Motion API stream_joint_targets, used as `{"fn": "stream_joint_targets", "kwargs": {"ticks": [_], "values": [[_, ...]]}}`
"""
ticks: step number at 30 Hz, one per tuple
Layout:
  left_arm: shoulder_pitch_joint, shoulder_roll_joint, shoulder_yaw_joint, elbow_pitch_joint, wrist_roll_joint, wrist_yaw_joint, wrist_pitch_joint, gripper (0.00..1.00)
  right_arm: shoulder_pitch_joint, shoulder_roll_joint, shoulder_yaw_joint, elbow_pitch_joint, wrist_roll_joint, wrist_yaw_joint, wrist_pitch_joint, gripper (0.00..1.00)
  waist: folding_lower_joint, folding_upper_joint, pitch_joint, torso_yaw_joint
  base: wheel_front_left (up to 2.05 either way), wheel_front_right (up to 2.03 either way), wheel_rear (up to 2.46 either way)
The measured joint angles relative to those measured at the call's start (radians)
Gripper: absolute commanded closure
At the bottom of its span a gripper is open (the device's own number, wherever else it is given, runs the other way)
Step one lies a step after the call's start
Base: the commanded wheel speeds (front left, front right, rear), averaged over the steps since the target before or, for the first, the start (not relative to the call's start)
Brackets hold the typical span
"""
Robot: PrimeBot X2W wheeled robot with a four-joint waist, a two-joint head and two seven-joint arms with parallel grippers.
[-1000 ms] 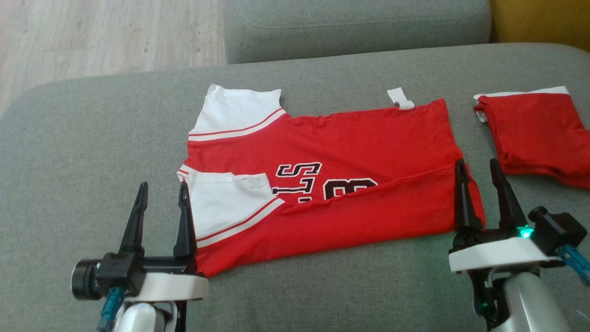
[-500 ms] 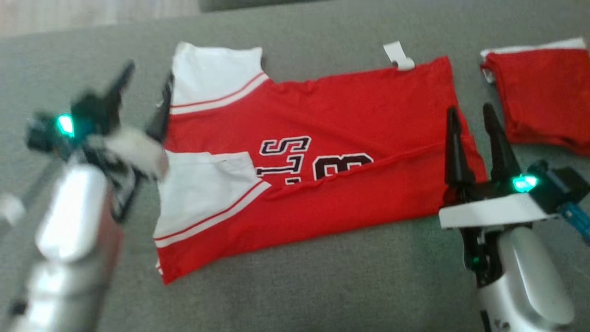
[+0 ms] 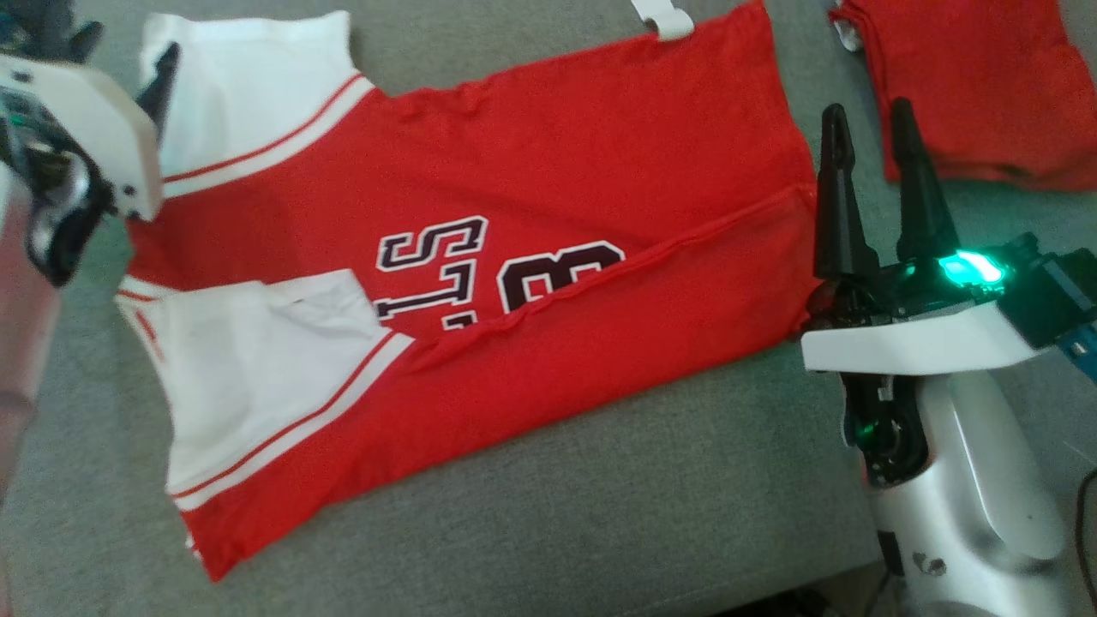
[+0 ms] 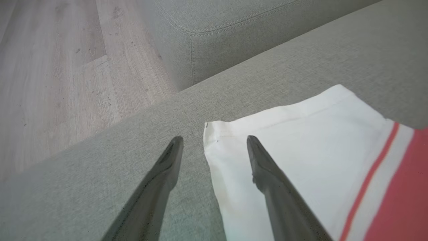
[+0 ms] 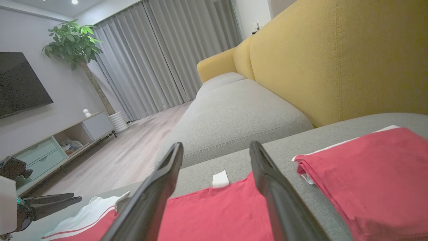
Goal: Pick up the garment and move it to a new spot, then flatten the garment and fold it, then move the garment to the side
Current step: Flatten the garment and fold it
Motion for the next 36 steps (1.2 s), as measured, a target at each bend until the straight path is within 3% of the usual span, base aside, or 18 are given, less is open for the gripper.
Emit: {"fn": "stream_joint_targets", "kwargs": {"ticks": [9,16,17,18,19,25,33,36], "values": [[-0.086,0.02,-0.021,0.135,-0.078,0.0,0.0,0.0,-0.003,0.0,0.005,-0.034,0.005,0.0,0.0,0.0,0.0,0.0,0.068,-0.055,0.0,0.0,0.0],[-0.112,0.021,-0.077,0.164,-0.141,0.0,0.011,0.0,-0.005,0.0,0.002,-0.051,0.005,0.0,0.0,0.0,-0.0002,0.0,0.075,-0.061,0.0,0.0,0.0],[-0.112,0.02,-0.085,0.164,-0.159,0.0,0.024,0.18,-0.005,0.0,0.0,-0.051,0.004,0.0,0.0,0.0,-0.0002,0.0,0.074,-0.06,0.0,0.0,0.0],[-0.113,0.019,-0.095,0.162,-0.178,0.0,0.035,0.77,-0.005,0.0,-0.004,-0.051,0.001,0.0,0.0,0.0,-0.0002,0.0,0.072,-0.058,0.0,0.0,0.0],[-0.113,0.018,-0.109,0.157,-0.195,0.0,0.042,1.0,-0.005,0.0,-0.009,-0.051,0.001,0.0,0.0,0.0,-0.0002,0.0,0.069,-0.056,0.0,0.0,0.0],[-0.096,0.011,-0.188,0.135,-0.242,0.0,0.006,1.0,-0.005,0.0,-0.039,-0.03,-0.039,0.0,0.0,0.0,-0.0002,0.0,0.032,-0.034,0.0,0.0,0.0],[-0.076,-0.039,-0.227,0.073,-0.238,0.0,-0.235,1.0,-0.004,0.0,-0.092,0.045,-0.153,0.0,0.003,0.0,-0.0003,0.0,-0.049,0.037,0.0,0.0,0.0],[-0.061,-0.055,-0.241,0.026,-0.218,0.0,-0.309,1.0,-0.013,0.0,-0.111,0.074,-0.218,0.0,0.056,0.0,-0.0003,0.0,-0.076,0.081,0.0,0.0,0.0]]}}
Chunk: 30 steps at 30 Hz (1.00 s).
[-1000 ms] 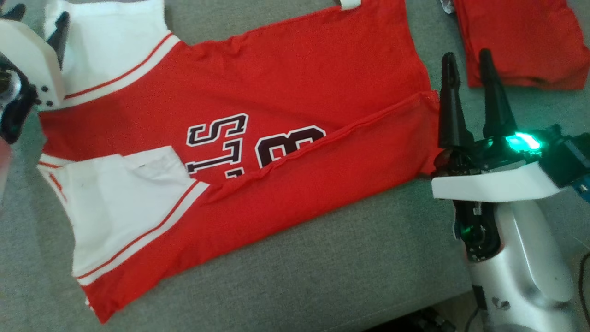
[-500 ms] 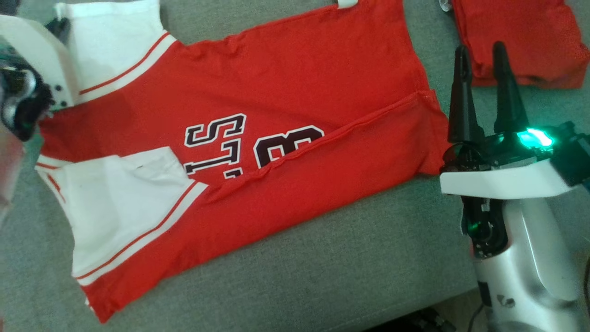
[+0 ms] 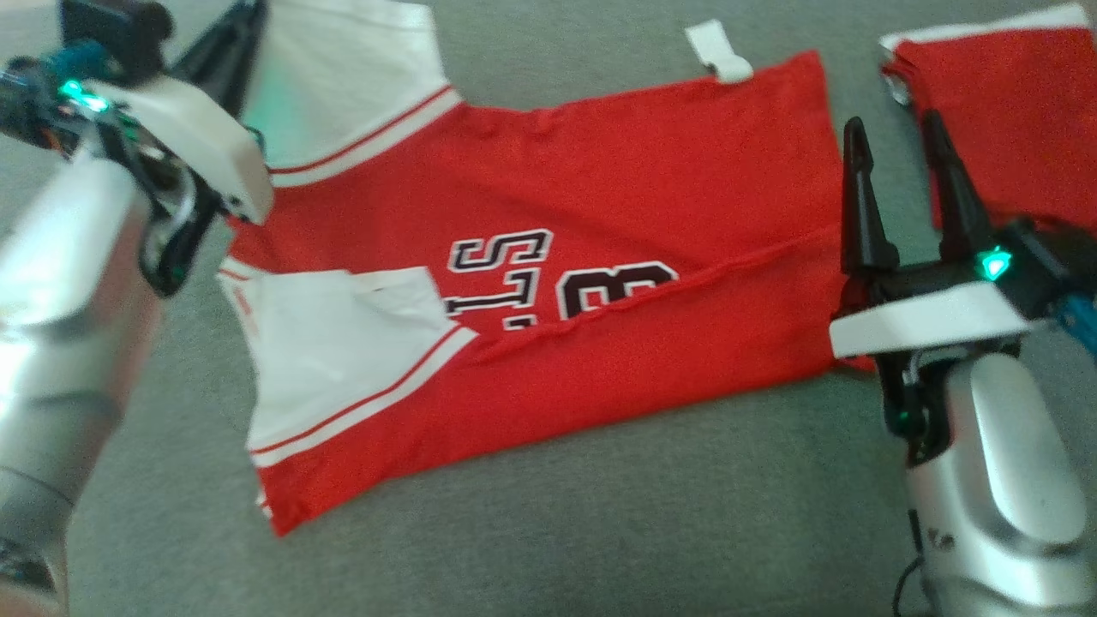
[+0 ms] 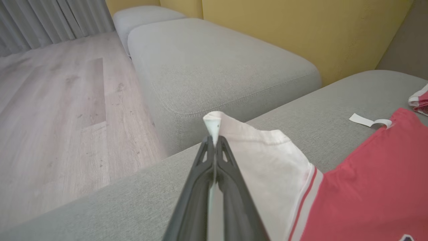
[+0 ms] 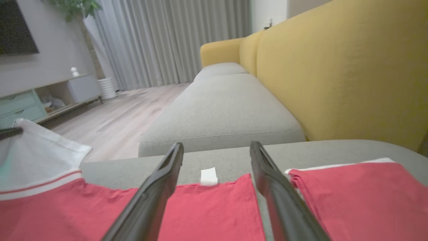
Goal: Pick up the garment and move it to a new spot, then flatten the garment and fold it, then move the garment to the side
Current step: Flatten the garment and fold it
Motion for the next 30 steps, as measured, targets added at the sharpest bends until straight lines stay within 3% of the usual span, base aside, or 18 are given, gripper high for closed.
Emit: {"fn": "stream_joint_targets", "kwargs": {"ticks": [5,14,20,30], "values": [[0.081,-0.018,-0.016,-0.111,0.023,0.032,-0.077,1.0,-0.069,-0.014,-0.058,0.094,-0.086,0.0,0.15,0.0,0.0,0.0,-0.038,0.077,0.0,0.0,0.0],[0.228,-0.024,-0.062,-0.385,0.024,0.099,-0.107,1.0,-0.27,-0.131,-0.15,0.38,-0.139,0.0,0.379,0.0,0.0001,0.0,-0.053,0.206,0.0,0.0,0.0],[0.251,-0.024,-0.092,-0.475,0.031,0.114,-0.085,1.0,-0.373,-0.154,-0.219,0.557,-0.161,0.0,0.434,0.0,0.0003,0.0,-0.022,0.239,0.0,0.0,0.0],[0.251,-0.023,-0.096,-0.518,0.03,0.116,-0.07,1.0,-0.484,-0.176,-0.271,0.751,-0.208,0.0,0.418,0.0,0.0002,0.0,0.012,0.262,0.0,0.0,0.0]]}}
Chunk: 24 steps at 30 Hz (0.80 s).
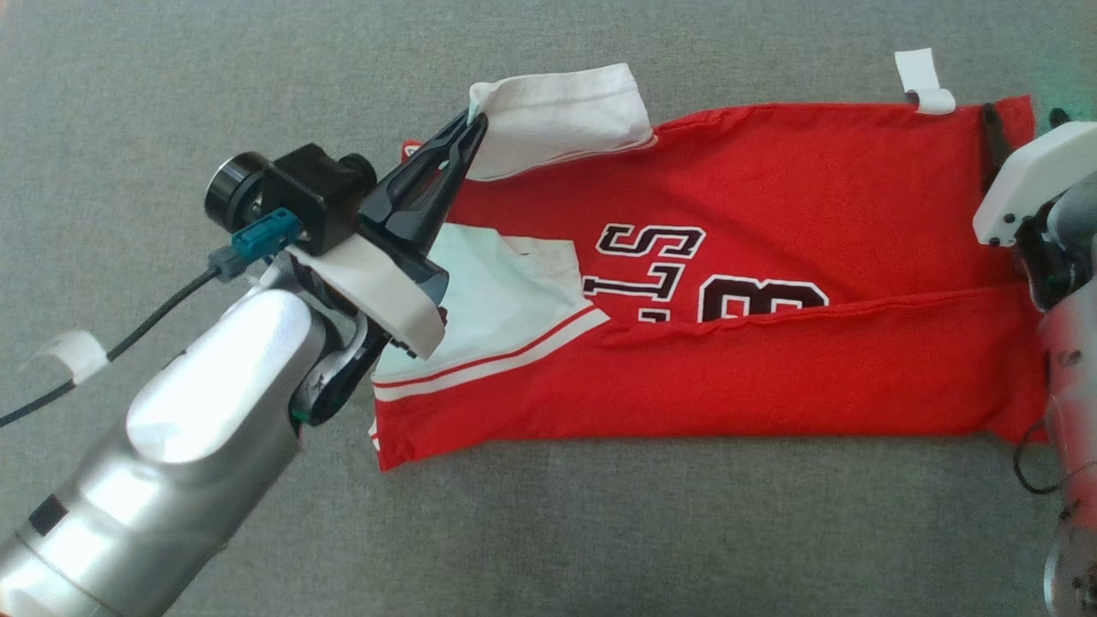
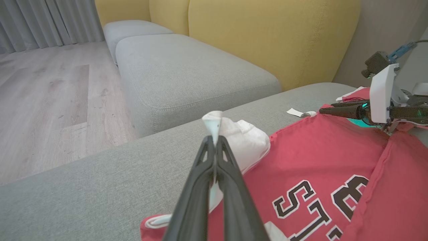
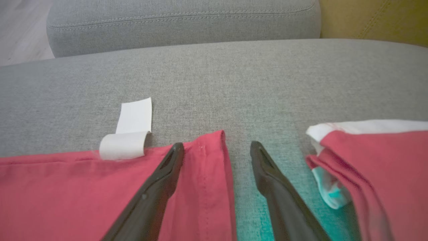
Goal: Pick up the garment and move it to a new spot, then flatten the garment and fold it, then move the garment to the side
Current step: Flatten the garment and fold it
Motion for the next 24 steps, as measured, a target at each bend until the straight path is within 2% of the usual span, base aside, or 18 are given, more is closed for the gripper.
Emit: {"fn": "stream_joint_targets", "kwargs": {"ticks": [6,7,8,9,17,24], "values": [[-0.001,0.0,-0.009,-0.009,0.0,0.007,0.015,1.0,-0.05,-0.009,-0.007,0.087,-0.023,0.0,-0.017,0.0,-0.0002,0.0,0.016,0.008,0.0,0.0,0.0],[-0.002,0.0,-0.01,-0.01,0.0,0.007,0.017,1.0,-0.061,-0.01,-0.006,0.099,-0.024,0.0,-0.02,0.16,-0.0002,0.0,0.018,0.008,0.0,0.0,0.0],[-0.002,0.0,-0.01,-0.01,0.0,0.007,0.017,1.0,-0.071,-0.011,-0.004,0.111,-0.024,0.0,-0.028,0.8,0.0,0.0,0.021,0.008,0.0,0.0,0.0],[-0.003,0.0,-0.01,-0.009,0.0,0.007,0.02,1.0,-0.08,-0.011,0.001,0.124,-0.023,0.0,-0.035,1.0,0.0001,0.0,0.021,0.008,0.0,0.0,0.0],[-0.004,0.022,-0.005,0.026,0.0,0.027,0.026,1.0,-0.086,0.001,0.042,0.179,0.017,0.0,-0.128,1.0,0.0,0.0,-0.004,-0.015,0.0,0.0,0.0],[-0.011,0.07,0.031,0.1,0.0,0.044,0.024,1.0,-0.113,0.035,0.156,0.148,0.159,0.0,-0.193,1.0,-0.0002,0.0,-0.04,-0.067,0.0,0.0,0.0]]}}
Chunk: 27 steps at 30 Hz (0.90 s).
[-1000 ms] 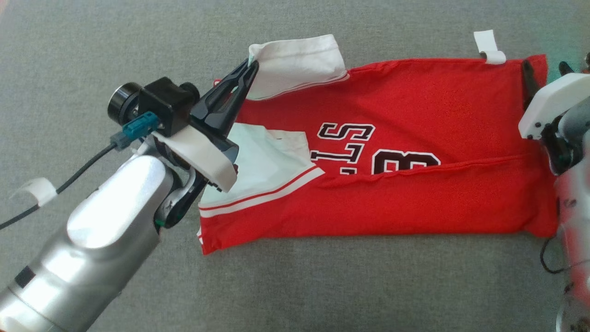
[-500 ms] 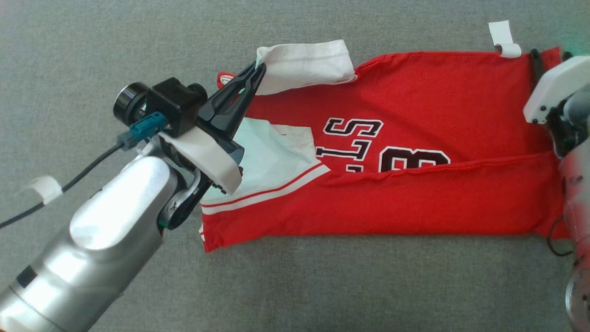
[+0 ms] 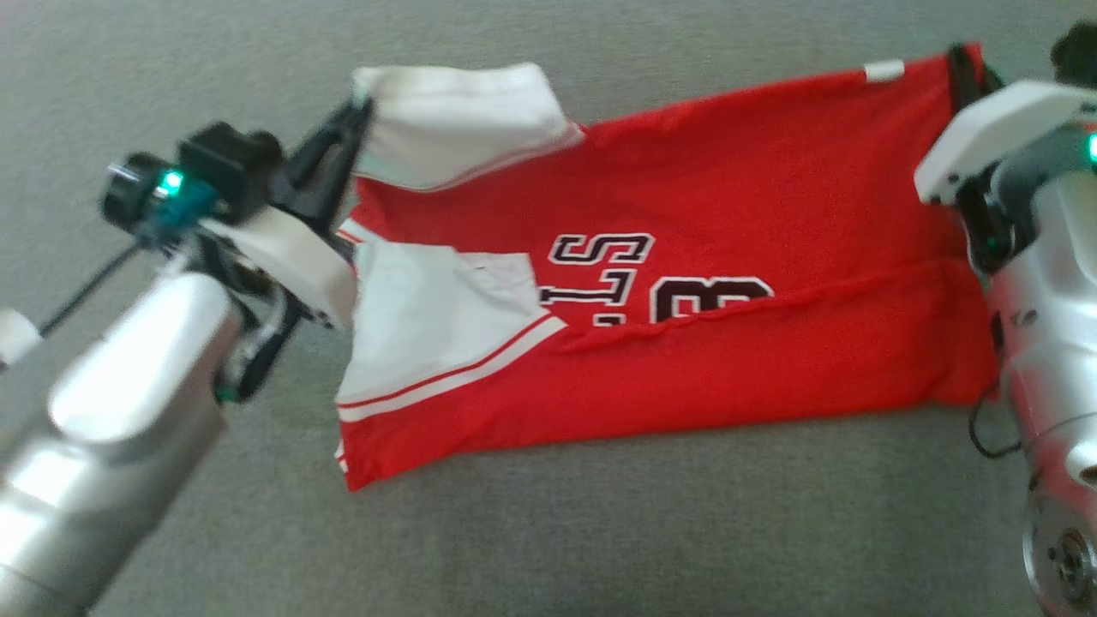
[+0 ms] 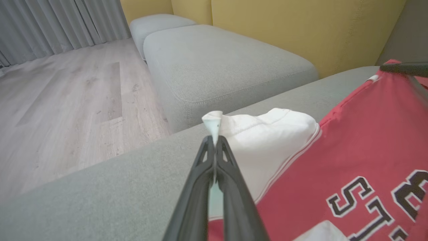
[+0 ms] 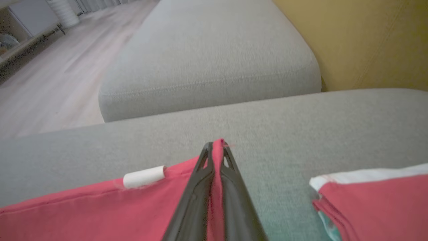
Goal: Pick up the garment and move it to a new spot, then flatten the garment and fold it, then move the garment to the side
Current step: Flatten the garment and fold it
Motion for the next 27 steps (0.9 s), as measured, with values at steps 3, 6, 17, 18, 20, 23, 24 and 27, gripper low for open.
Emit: {"fn": "stream_joint_targets", "kwargs": {"ticks": [3,6,17,18,20,23,24,27], "values": [[-0.039,0.019,0.009,0.046,0.005,-0.001,-0.008,1.0,-0.016,0.001,0.051,-0.047,0.076,0.0,-0.001,1.0,0.0,0.0,-0.004,-0.028,0.0,0.0,0.0],[-0.115,0.036,0.017,0.095,0.041,-0.012,-0.021,1.0,-0.031,0.003,0.086,-0.098,0.151,0.0,-0.003,1.0,0.0001,0.0,0.002,-0.053,0.0,0.0,0.0],[-0.293,-0.032,0.013,0.329,0.134,-0.047,-0.173,1.0,-0.046,-0.024,0.207,-0.194,0.309,0.0,-0.052,1.0,0.0002,0.0,0.022,-0.072,0.0,0.0,0.0],[-0.295,-0.042,0.013,0.347,0.134,-0.047,-0.187,1.0,-0.045,-0.031,0.215,-0.194,0.318,0.0,-0.052,1.0,0.0002,-0.0001,0.019,-0.068,0.0,0.0,0.0],[-0.296,-0.055,0.004,0.378,0.134,-0.064,-0.2,1.0,-0.04,-0.047,0.23,-0.193,0.341,0.0,-0.052,1.0,0.0001,0.0,0.011,-0.06,0.0,0.0,0.0],[-0.289,-0.066,-0.004,0.4,0.13,-0.089,-0.21,1.0,-0.019,-0.071,0.254,-0.195,0.376,0.0,-0.049,1.0,0.0002,0.0,-0.002,-0.047,0.0,0.0,0.0],[-0.283,-0.067,-0.006,0.4,0.128,-0.091,-0.21,1.0,-0.008,-0.077,0.267,-0.196,0.387,0.0,-0.041,1.0,0.0002,0.0,-0.008,-0.044,0.0,0.0,0.0],[-0.253,-0.058,-0.021,0.383,0.113,-0.115,-0.207,1.0,0.028,-0.097,0.305,-0.2,0.418,0.0,-0.019,1.0,0.0001,0.0,-0.027,-0.035,0.0,0.0,0.0]]}}
